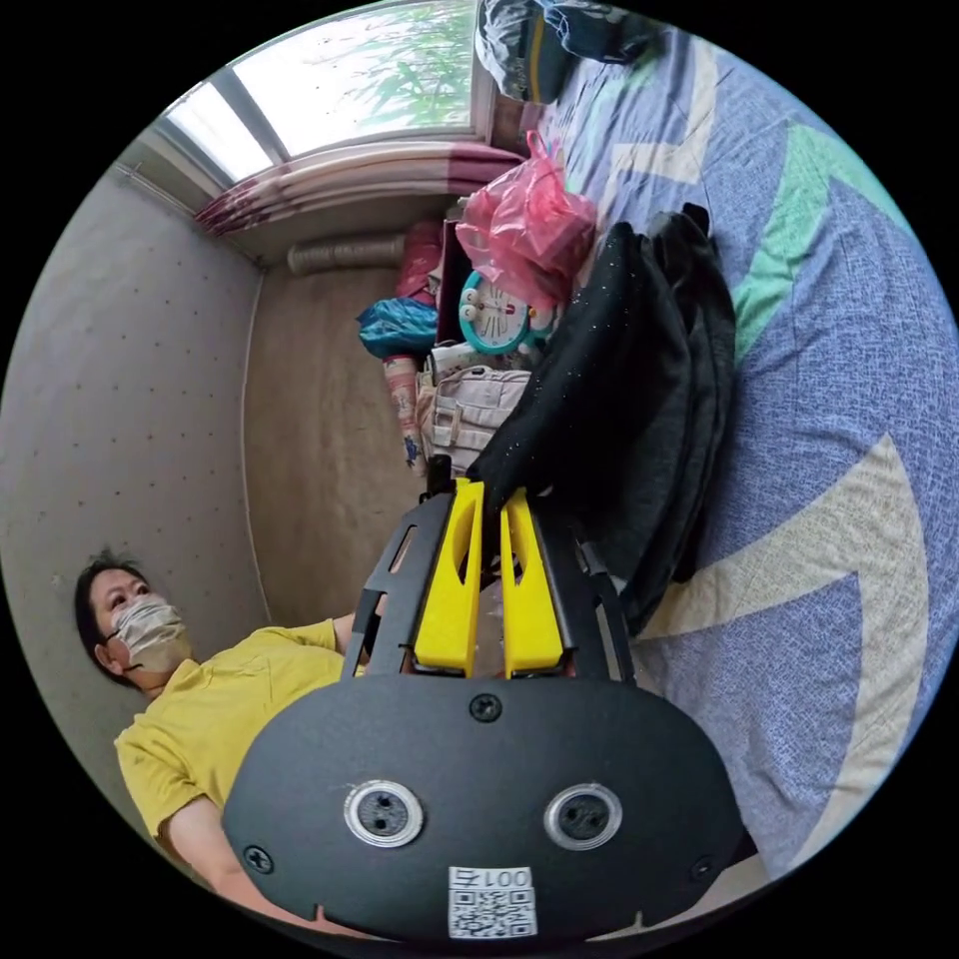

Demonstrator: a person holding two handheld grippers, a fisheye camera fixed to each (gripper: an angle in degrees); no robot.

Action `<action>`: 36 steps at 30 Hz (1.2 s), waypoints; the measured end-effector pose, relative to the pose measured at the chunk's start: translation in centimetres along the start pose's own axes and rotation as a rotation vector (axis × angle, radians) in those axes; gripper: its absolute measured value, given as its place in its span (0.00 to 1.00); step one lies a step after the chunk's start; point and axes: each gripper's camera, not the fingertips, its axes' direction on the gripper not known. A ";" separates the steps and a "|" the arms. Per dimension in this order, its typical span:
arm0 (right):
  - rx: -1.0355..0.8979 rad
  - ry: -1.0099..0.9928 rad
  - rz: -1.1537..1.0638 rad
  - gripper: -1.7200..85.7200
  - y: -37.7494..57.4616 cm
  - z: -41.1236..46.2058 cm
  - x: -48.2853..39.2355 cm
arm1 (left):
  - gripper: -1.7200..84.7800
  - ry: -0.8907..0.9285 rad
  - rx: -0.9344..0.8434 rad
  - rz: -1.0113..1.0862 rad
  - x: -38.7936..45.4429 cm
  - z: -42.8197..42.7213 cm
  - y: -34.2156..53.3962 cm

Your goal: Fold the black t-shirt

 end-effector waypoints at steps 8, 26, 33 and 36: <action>-0.029 0.044 0.203 0.03 5.2 -0.5 7.7 | 0.02 -0.066 -0.136 -0.160 -1.6 2.5 0.4; 0.505 -0.002 -0.031 0.03 30.6 -21.6 8.4 | 0.00 -0.339 0.189 0.272 19.2 15.1 11.4; 0.685 -0.020 -0.112 0.03 44.6 -29.4 7.3 | 0.01 -0.356 -0.055 0.672 33.7 41.4 13.0; 0.684 0.033 -0.163 0.03 51.7 -33.2 5.7 | 0.01 -0.250 -0.170 0.763 38.8 53.1 16.0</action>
